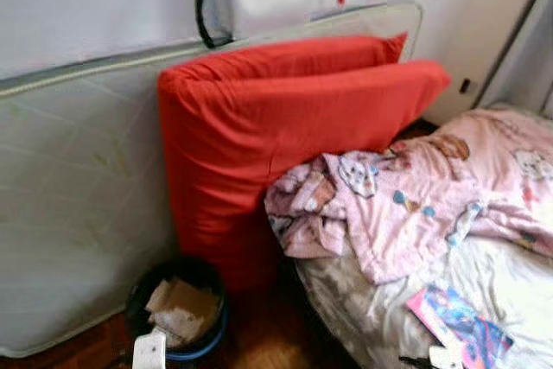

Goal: Clean up the room

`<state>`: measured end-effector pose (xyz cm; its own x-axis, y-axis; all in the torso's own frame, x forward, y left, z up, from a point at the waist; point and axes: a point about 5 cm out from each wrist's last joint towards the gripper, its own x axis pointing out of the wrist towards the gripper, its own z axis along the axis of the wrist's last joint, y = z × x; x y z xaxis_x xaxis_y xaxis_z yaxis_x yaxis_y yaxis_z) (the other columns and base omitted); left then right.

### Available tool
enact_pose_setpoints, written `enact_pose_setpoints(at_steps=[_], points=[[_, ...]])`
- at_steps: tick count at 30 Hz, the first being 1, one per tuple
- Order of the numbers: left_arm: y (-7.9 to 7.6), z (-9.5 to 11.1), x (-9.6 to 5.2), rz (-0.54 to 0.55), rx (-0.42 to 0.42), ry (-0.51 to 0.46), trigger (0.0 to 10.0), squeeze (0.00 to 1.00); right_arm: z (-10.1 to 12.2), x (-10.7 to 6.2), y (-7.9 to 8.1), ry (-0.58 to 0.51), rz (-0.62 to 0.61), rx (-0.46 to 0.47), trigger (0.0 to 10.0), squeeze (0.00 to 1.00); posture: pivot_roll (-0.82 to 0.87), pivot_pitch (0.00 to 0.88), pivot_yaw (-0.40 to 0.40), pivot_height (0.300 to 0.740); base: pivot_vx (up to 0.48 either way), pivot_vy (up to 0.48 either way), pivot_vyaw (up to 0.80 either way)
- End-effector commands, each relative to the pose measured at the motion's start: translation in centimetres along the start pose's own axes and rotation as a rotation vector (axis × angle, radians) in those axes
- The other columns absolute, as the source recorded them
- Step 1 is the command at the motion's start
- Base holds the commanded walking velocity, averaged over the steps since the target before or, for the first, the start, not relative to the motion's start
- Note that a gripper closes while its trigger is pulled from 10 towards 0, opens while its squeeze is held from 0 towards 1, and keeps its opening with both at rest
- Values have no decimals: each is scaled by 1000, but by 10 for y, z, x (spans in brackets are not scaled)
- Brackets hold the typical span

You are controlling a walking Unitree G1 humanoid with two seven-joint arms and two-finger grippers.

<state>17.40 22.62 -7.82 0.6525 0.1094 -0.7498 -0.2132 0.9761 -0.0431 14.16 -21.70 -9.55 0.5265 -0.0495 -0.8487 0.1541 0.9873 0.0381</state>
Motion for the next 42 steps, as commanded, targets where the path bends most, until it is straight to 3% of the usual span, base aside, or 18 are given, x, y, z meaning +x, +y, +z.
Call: enact_pose_setpoints(at_steps=[1,42], points=[[3,-2,-1,7,17,11,10000,0,6,1,-2,-18,-5,-7,10000,0,101,0,-36,740,0,326,0],[5,0,-1,19,9,1,10000,0,10,2,2,-18,4,-19,10000,0,122,0,-40,740,0,325,0]])
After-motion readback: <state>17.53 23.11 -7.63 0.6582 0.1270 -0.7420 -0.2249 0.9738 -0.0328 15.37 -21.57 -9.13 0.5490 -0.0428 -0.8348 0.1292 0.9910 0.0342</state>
